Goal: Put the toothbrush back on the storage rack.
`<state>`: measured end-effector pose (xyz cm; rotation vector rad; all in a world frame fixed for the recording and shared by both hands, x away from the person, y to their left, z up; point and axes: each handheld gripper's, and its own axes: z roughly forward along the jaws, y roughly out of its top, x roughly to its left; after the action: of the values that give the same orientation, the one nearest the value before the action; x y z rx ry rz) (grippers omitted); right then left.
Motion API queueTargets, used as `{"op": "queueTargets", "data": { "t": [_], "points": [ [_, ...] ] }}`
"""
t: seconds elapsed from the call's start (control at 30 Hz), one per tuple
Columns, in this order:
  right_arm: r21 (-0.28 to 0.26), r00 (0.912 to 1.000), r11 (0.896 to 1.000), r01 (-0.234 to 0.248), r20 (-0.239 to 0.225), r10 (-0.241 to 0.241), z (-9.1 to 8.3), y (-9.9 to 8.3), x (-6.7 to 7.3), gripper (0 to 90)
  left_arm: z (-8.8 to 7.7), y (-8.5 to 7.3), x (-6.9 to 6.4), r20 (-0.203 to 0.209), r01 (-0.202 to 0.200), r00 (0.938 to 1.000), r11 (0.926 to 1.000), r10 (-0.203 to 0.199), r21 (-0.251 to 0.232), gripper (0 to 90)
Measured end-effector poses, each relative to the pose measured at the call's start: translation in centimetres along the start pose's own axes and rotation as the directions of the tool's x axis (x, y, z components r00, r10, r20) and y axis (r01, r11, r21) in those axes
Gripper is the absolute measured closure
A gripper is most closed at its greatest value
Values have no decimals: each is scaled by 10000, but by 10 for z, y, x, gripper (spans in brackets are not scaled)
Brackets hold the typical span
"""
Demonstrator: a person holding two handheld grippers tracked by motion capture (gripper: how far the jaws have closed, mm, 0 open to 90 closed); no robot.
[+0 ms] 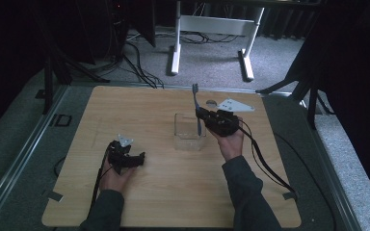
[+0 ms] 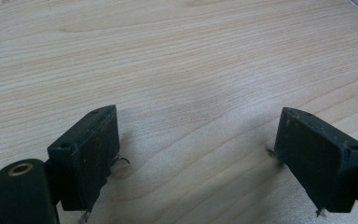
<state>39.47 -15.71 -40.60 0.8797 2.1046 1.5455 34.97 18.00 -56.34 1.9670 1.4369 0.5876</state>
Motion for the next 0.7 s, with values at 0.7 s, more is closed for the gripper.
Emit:
{"op": "queueTargets", "data": {
  "t": [0.7],
  "points": [
    [128,9996,9999,15,282,-19,18,-5,-12,821,0,0,0,-2,14,10000,10000,-14,-18,144]
  ]
}}
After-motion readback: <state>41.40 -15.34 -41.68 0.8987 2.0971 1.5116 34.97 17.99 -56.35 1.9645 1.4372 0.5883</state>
